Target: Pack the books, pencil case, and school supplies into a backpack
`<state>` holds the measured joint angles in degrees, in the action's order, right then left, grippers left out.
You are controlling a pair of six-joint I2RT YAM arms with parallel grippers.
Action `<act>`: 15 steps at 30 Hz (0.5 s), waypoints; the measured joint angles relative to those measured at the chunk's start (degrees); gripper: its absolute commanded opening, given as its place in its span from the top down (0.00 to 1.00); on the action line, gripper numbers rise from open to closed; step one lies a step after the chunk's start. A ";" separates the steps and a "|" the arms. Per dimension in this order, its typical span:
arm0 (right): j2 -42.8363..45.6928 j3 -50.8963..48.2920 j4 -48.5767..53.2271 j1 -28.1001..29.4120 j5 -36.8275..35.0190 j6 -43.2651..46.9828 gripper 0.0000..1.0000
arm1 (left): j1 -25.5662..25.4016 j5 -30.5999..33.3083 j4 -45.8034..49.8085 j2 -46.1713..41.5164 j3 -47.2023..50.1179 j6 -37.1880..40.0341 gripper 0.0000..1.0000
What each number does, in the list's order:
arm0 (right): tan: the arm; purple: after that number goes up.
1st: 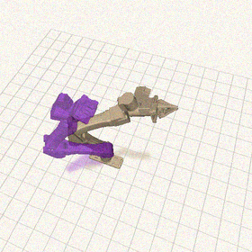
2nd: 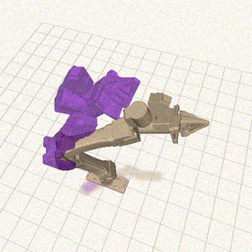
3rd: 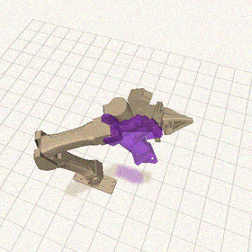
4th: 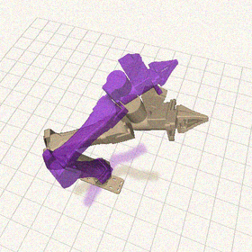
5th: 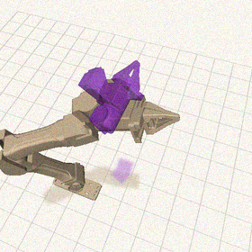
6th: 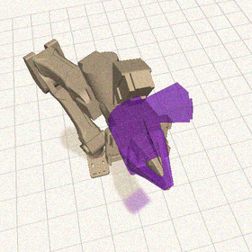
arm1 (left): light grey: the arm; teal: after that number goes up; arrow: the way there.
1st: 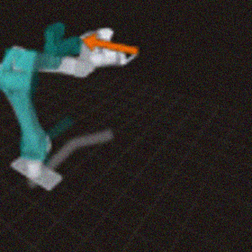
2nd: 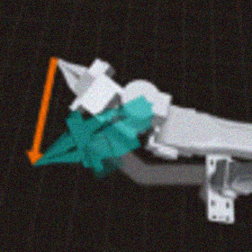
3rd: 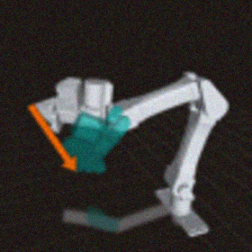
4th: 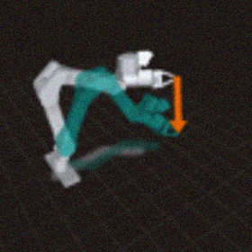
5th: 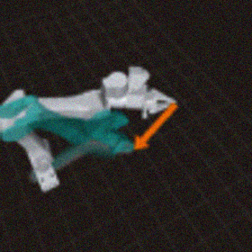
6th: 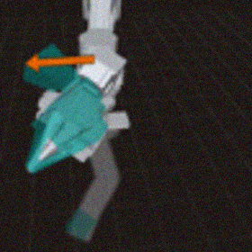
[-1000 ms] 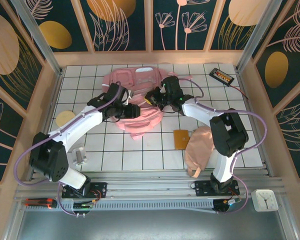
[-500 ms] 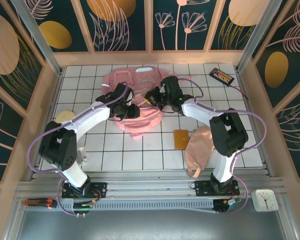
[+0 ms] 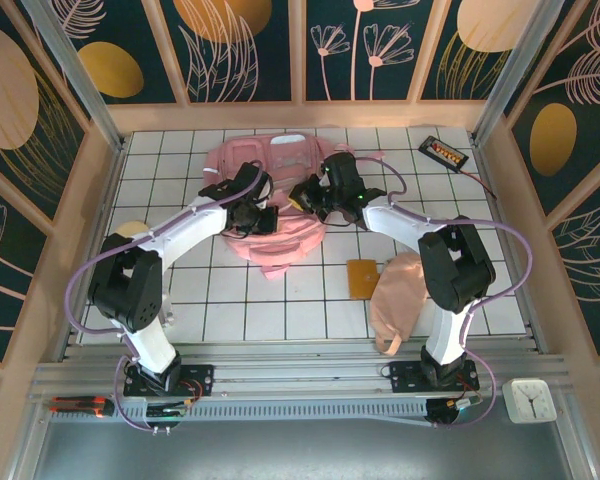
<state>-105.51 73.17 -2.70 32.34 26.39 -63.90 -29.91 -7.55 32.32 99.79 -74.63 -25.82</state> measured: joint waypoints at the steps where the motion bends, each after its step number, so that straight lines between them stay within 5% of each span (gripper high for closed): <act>1: 0.00 0.15 0.74 -0.04 -0.02 0.59 1.00 | -0.07 0.74 0.28 -0.26 0.13 0.59 1.00; 6: 0.48 0.33 4.59 -0.63 0.79 3.63 1.00 | 1.51 1.01 -1.55 -5.57 4.57 3.34 1.00; 15: 3.72 0.35 7.98 -3.17 6.62 10.49 1.00 | 7.45 -10.32 -5.95 -10.49 7.21 8.52 1.00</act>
<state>-101.80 73.52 5.28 29.17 33.01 -53.41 -22.46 -17.87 26.37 89.30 -67.42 -17.30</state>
